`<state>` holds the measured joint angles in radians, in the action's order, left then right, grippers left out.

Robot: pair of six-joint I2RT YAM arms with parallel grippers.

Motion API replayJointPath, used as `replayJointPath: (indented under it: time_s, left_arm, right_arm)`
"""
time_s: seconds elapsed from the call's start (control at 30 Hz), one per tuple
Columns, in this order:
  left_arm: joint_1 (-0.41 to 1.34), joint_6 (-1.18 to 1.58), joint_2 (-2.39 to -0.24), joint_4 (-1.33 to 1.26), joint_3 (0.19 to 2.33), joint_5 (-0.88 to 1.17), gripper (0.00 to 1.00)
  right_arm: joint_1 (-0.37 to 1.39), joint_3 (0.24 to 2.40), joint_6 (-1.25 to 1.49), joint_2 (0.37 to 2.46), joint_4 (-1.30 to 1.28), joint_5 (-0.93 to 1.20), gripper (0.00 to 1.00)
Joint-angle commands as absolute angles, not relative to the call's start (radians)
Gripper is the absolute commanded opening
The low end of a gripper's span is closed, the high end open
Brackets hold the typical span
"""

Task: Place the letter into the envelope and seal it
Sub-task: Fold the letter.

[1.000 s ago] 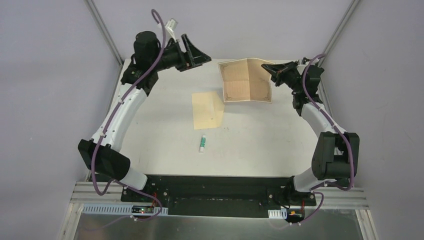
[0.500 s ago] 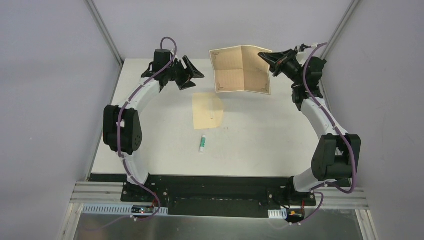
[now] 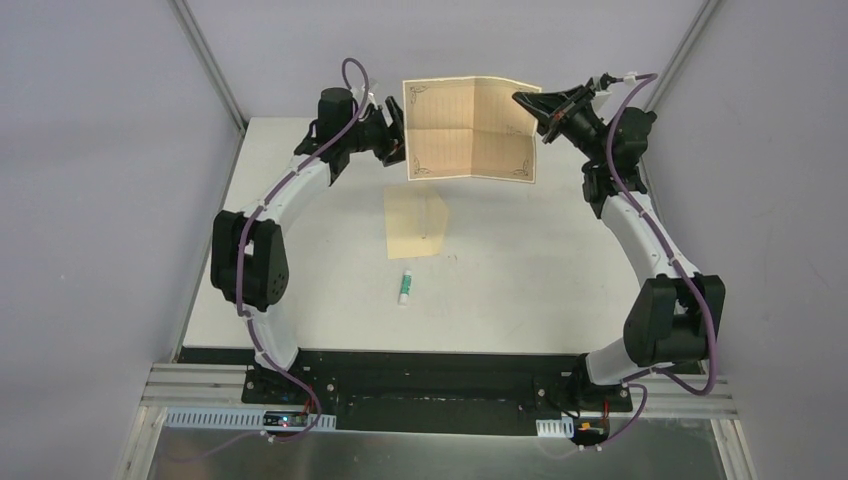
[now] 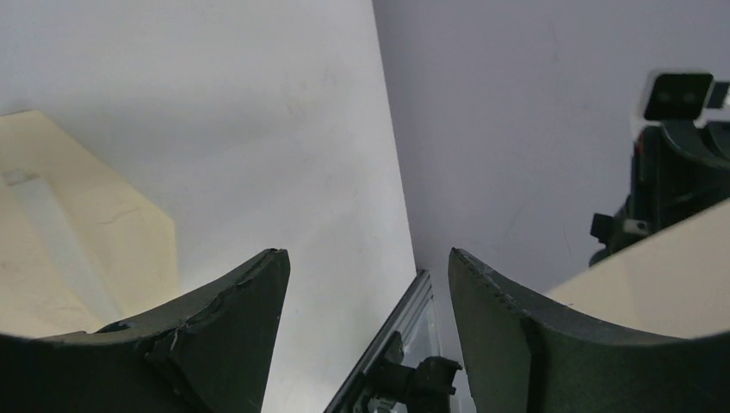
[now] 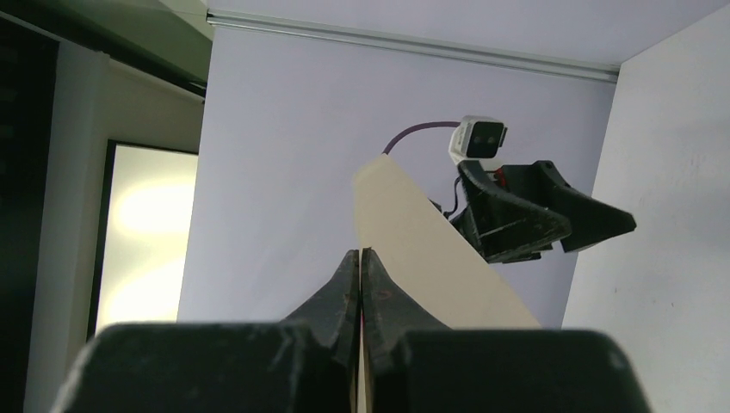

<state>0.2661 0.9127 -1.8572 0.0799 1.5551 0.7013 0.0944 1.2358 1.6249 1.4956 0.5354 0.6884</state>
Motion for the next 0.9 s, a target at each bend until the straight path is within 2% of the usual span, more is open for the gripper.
replayJointPath:
  time_s: [0.0, 0.17, 0.63, 0.87]
  left_arm:
    - [0.31, 0.974, -1.725, -0.112, 1.515, 0.785, 0.7]
    - [0.355, 1.01, -1.679, -0.179, 1.491, 0.792, 0.7]
    - [0.418, 0.972, -1.705, -0.152, 1.554, 0.79, 0.69]
    - [0.432, 0.957, -1.72, -0.164, 1.588, 0.8, 0.69]
  right_arm:
    - [0.113, 1.283, 1.637, 1.524, 0.61, 0.653, 0.0]
    - [0.135, 1.262, 1.653, 1.547, 0.649, 0.619, 0.0]
    - [0.174, 1.191, 1.842, 1.605, 0.877, 0.559, 0.0]
    - [0.199, 1.179, 2.053, 1.712, 1.088, 0.524, 0.0]
